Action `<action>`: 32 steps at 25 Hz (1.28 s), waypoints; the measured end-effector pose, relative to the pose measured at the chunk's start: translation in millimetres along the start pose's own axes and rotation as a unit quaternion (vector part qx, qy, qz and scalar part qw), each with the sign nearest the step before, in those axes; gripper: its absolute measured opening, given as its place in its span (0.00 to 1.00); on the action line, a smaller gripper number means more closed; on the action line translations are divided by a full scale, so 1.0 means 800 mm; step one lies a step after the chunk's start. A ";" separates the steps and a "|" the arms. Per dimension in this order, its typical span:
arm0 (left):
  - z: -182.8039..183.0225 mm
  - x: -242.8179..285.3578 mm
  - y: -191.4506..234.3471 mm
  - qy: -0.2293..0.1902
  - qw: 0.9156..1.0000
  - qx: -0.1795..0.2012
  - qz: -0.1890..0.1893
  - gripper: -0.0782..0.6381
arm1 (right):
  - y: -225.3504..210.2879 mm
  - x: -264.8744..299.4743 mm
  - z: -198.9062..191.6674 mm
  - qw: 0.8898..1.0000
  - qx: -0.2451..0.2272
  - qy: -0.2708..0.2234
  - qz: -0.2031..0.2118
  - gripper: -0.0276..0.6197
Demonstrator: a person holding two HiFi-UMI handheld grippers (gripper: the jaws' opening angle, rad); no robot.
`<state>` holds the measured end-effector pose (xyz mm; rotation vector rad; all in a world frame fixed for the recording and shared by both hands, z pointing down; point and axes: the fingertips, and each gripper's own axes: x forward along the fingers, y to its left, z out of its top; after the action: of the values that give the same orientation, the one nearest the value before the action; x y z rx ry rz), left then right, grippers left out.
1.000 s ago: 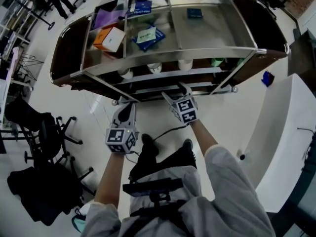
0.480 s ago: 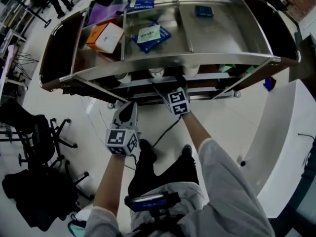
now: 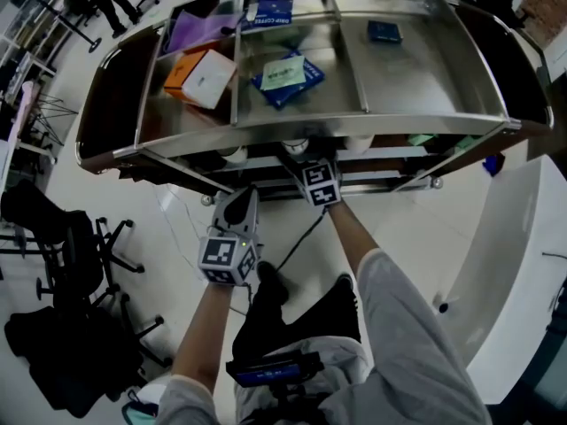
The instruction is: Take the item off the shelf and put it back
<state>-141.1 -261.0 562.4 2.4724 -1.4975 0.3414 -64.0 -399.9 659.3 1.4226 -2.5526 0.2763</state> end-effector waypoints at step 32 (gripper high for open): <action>-0.009 -0.017 0.023 0.008 1.000 -0.020 0.006 0.12 | 0.021 -0.038 0.025 0.999 -0.044 0.001 -0.009 0.66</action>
<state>-164.3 -255.9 566.8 2.4251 -1.4995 0.3305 -64.7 -372.1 630.7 1.4112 -2.5172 0.1601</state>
